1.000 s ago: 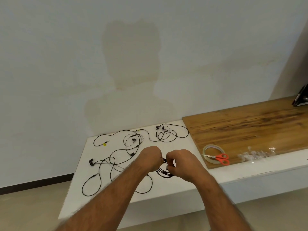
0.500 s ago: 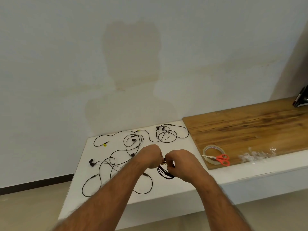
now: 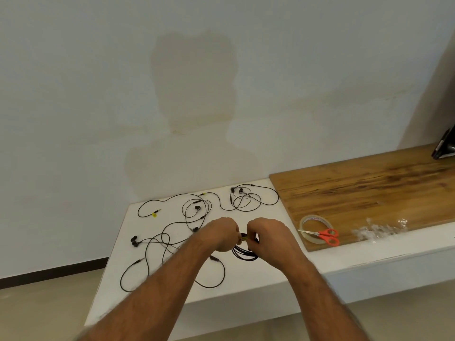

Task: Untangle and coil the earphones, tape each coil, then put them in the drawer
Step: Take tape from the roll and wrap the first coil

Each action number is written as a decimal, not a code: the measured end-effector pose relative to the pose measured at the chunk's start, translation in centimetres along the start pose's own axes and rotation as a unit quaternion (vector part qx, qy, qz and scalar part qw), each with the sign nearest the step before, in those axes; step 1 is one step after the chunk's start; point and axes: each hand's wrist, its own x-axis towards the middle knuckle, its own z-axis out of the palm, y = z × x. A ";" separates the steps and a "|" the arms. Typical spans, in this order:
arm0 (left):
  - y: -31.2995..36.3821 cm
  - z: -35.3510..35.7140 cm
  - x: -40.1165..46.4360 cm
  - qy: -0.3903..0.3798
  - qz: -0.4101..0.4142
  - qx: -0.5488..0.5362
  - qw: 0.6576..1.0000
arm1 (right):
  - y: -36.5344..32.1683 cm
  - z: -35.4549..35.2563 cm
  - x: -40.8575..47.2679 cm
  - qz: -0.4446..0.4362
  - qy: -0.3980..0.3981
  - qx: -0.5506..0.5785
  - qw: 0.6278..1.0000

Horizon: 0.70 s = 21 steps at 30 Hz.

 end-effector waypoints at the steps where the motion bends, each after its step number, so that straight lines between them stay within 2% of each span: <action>1: 0.1 0.1 -0.1 0.003 0.005 0.012 1.000 | 0.1 0.0 0.0 0.002 0.003 0.005 1.000; 8: -0.1 0.6 0.0 0.014 0.009 0.039 0.999 | 0.3 0.3 -0.1 -0.005 0.018 0.017 1.000; 16: -1.0 -0.1 -0.2 -0.022 0.049 -0.001 0.999 | 0.8 0.5 -0.1 -0.052 0.059 0.055 0.995; 21: -1.4 -0.9 -0.5 -0.053 0.078 -0.003 0.996 | 0.6 0.4 -0.2 -0.057 0.021 0.104 0.993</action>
